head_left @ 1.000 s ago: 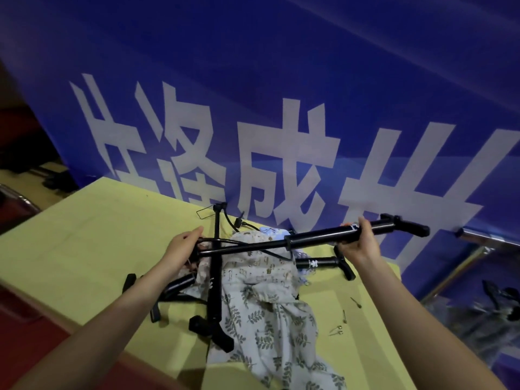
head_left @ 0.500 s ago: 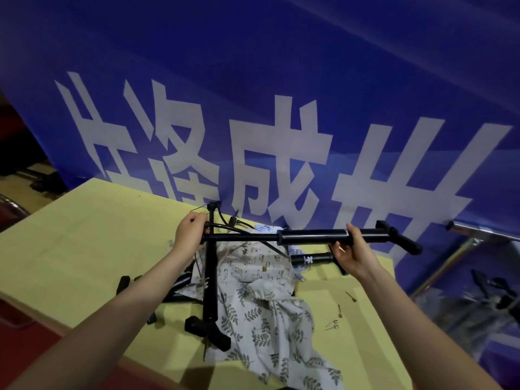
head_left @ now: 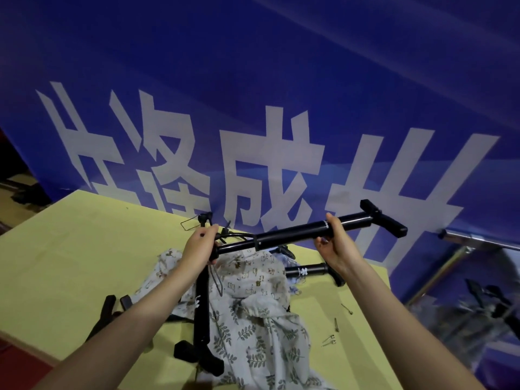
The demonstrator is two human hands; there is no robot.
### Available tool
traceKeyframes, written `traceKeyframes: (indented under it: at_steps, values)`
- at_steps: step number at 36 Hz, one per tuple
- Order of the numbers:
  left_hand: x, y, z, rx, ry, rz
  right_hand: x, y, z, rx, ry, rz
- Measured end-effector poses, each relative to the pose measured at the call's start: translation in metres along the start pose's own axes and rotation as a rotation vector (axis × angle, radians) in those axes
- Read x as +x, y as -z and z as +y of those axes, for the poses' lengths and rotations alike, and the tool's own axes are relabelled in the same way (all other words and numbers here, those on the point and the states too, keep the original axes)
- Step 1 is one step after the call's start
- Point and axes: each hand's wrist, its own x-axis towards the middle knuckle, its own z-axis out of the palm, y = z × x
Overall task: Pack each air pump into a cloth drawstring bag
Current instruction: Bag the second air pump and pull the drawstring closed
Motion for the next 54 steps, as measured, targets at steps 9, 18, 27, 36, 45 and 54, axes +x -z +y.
traceKeyframes:
  at_steps: [9,18,27,36,45,54]
  values:
    - [0.007,-0.019,0.014,0.162,-0.092,-0.046,0.002,-0.010,0.012,0.015,-0.019,-0.027]
    - [0.004,-0.030,0.006,0.301,-0.180,-0.167,-0.004,-0.009,0.021,-0.001,-0.042,-0.048]
    - [-0.010,-0.024,0.004,0.353,0.114,-0.727,-0.004,0.005,0.015,-0.135,-0.010,-0.171]
    - [-0.020,-0.068,0.008,-0.124,0.266,-1.103,-0.021,-0.016,0.027,-0.342,0.012,-0.322]
    - [-0.021,-0.072,-0.005,-0.071,0.059,-1.068,-0.003,-0.008,-0.009,-0.183,0.204,-0.192]
    - [-0.028,-0.070,-0.010,-0.136,-0.066,-0.915,-0.003,-0.001,-0.022,-0.255,0.253,-0.173]
